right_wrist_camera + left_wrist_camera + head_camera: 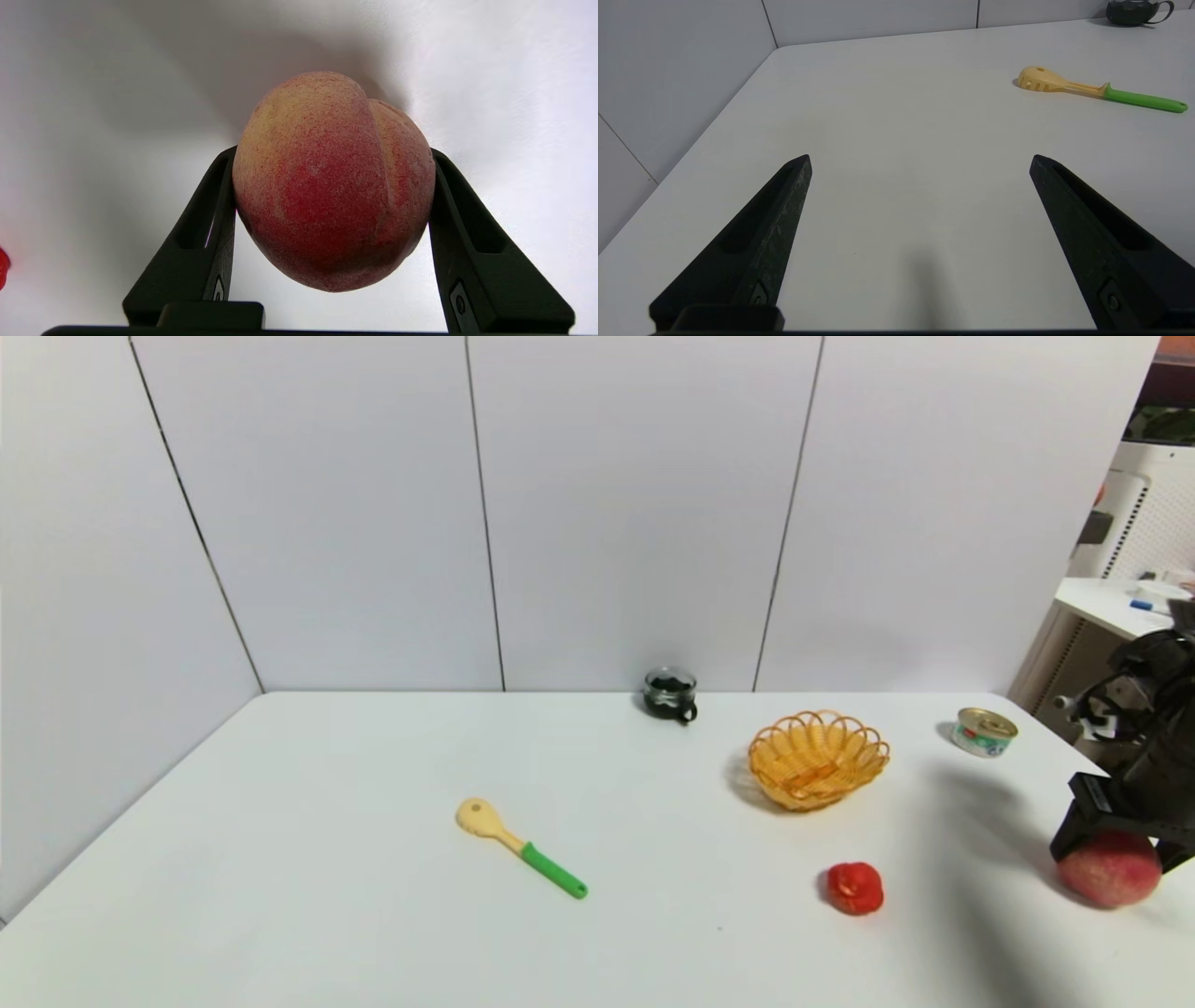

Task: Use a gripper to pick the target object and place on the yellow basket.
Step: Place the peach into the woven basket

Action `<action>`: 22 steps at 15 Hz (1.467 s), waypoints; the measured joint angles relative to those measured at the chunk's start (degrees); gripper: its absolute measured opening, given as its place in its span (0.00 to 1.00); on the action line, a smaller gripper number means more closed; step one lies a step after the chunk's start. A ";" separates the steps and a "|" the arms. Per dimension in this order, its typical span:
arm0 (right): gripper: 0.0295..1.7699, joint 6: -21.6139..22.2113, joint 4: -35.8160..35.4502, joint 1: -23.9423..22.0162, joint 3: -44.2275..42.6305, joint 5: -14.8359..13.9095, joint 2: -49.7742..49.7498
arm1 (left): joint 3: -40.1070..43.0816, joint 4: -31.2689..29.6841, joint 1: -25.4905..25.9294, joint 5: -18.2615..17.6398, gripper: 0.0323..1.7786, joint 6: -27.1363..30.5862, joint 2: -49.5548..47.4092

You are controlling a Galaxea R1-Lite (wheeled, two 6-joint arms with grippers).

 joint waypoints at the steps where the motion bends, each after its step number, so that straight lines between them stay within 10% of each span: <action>1: 0.63 0.02 0.04 0.00 -0.96 0.02 -0.32 | 0.00 0.00 0.00 0.00 0.95 0.00 0.00; 22: 0.63 0.79 -0.28 31.00 -29.33 4.80 8.19 | 0.00 0.00 0.00 0.00 0.95 -0.02 0.00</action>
